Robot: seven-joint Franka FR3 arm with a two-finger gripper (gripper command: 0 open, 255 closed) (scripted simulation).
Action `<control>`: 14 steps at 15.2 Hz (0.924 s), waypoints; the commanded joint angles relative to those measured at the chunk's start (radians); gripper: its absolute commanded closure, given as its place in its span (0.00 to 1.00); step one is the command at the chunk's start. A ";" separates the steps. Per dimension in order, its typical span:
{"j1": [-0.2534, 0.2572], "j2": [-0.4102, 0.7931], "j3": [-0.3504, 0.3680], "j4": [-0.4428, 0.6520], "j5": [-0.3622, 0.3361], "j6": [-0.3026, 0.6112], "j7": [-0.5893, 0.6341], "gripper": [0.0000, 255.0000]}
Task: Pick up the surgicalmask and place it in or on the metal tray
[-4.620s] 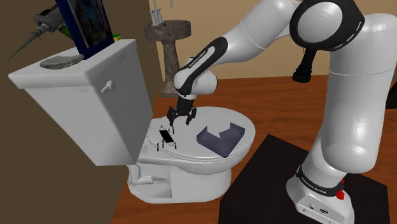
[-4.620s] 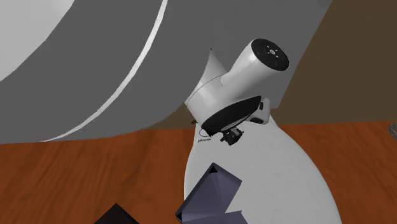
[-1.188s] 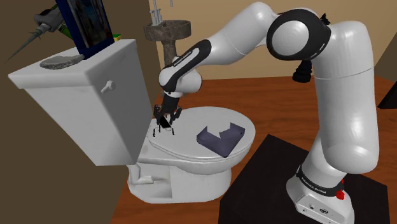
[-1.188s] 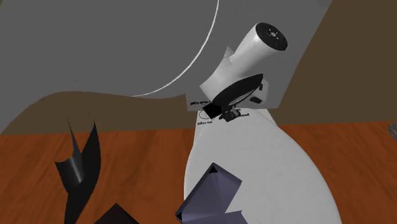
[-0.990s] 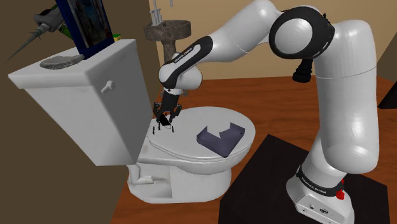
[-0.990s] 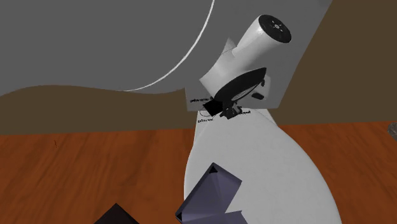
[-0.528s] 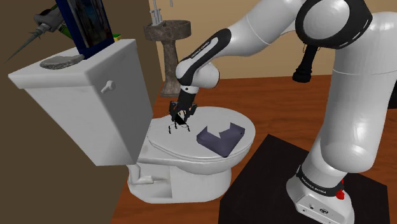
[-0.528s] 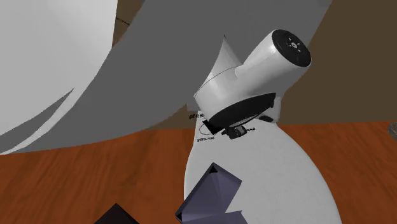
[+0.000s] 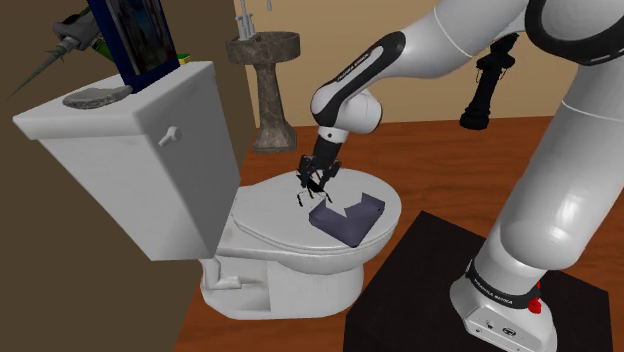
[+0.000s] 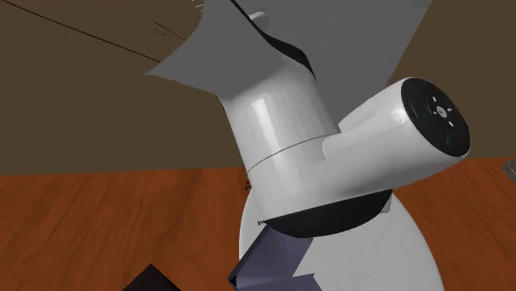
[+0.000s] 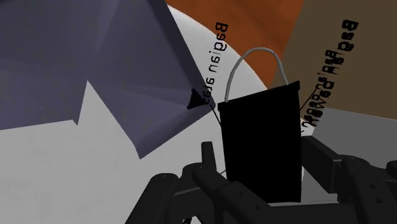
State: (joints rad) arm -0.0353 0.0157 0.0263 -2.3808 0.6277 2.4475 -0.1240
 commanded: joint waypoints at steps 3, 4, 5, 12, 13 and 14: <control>-0.041 -0.111 -0.042 -0.116 -0.005 -0.028 -0.076 1.00; -0.052 -0.137 -0.054 -0.143 -0.010 -0.037 -0.092 1.00; -0.063 -0.164 -0.066 -0.168 -0.018 -0.046 -0.108 1.00; -0.097 -0.206 -0.115 -0.260 -0.013 -0.031 -0.207 1.00; -0.094 -0.193 -0.116 -0.262 -0.002 -0.018 -0.219 1.00; -0.091 -0.180 -0.117 -0.264 0.011 -0.006 -0.232 1.00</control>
State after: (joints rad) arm -0.1270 -0.1748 -0.0874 -2.6433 0.6294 2.4321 -0.3421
